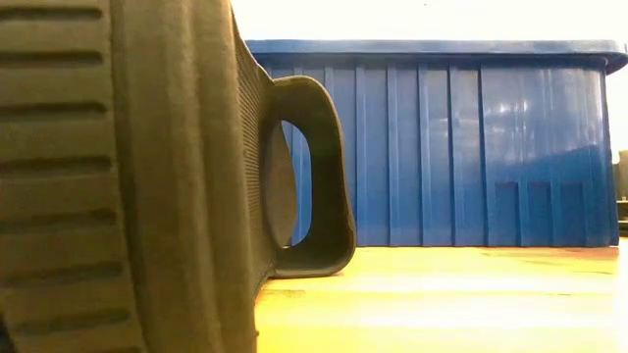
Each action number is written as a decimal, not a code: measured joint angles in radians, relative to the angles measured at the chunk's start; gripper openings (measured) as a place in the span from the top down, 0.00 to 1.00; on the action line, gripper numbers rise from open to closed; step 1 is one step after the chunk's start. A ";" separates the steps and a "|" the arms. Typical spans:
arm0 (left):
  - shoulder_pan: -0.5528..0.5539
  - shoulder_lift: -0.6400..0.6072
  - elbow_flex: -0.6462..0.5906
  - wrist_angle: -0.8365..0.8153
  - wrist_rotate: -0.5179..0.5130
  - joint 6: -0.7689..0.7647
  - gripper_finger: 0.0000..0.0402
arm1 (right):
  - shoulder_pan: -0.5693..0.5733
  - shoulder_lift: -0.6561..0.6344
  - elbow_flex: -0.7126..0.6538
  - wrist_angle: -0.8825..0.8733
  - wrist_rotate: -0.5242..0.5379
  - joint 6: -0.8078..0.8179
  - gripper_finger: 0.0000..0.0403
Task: Pick and place slides into bin
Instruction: Put the black slide into the blue bin
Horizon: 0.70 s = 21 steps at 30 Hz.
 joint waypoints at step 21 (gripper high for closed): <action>-0.306 0.063 0.001 -0.436 0.296 -0.272 0.32 | 0.310 0.130 -0.001 0.047 0.430 -0.055 0.44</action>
